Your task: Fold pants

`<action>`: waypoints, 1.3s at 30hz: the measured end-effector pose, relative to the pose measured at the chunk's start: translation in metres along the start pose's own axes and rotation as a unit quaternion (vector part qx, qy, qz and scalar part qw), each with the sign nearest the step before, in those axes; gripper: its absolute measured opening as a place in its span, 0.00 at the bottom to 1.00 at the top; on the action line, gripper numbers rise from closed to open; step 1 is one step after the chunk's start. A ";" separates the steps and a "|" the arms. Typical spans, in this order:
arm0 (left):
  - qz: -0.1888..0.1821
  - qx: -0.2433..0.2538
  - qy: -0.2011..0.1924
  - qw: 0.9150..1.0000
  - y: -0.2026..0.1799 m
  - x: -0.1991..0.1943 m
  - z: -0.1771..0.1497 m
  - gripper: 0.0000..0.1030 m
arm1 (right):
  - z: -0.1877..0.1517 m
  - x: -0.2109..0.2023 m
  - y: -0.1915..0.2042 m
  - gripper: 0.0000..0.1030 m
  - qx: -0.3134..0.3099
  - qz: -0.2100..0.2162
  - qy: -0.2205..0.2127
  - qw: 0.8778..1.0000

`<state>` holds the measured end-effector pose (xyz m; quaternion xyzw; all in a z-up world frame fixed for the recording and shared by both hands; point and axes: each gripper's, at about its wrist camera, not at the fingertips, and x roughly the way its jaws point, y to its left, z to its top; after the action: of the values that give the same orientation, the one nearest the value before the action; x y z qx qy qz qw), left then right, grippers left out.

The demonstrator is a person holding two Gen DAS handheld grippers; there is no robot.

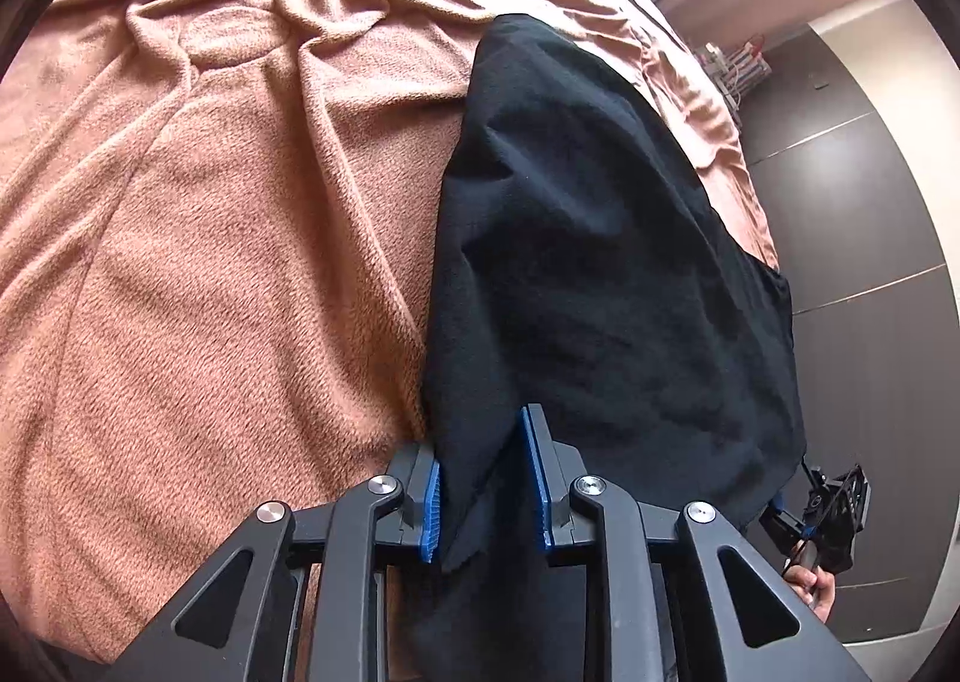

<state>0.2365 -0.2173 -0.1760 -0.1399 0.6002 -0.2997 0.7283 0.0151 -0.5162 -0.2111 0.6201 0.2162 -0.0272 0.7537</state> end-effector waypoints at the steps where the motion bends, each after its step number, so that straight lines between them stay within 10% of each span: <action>1: -0.001 0.003 0.000 1.000 -0.001 0.001 0.002 0.25 | 0.006 0.009 0.000 0.60 0.001 0.002 0.003 1.000; 24: -0.016 0.012 -0.013 1.000 -0.010 0.026 0.055 0.21 | 0.055 0.019 -0.010 0.51 -0.032 -0.071 -0.108 0.991; 30: -0.016 0.023 -0.030 0.999 -0.013 0.002 0.055 0.06 | 0.040 0.015 0.005 0.25 -0.047 -0.085 -0.114 0.989; 39: -0.003 0.016 -0.063 0.998 0.001 -0.042 0.073 0.04 | 0.019 0.036 0.034 0.18 -0.064 -0.067 -0.097 0.991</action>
<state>0.3027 -0.2023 -0.1256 -0.1486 0.5479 -0.3023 0.7657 0.0641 -0.5185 -0.1903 0.5495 0.1839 -0.1239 0.8055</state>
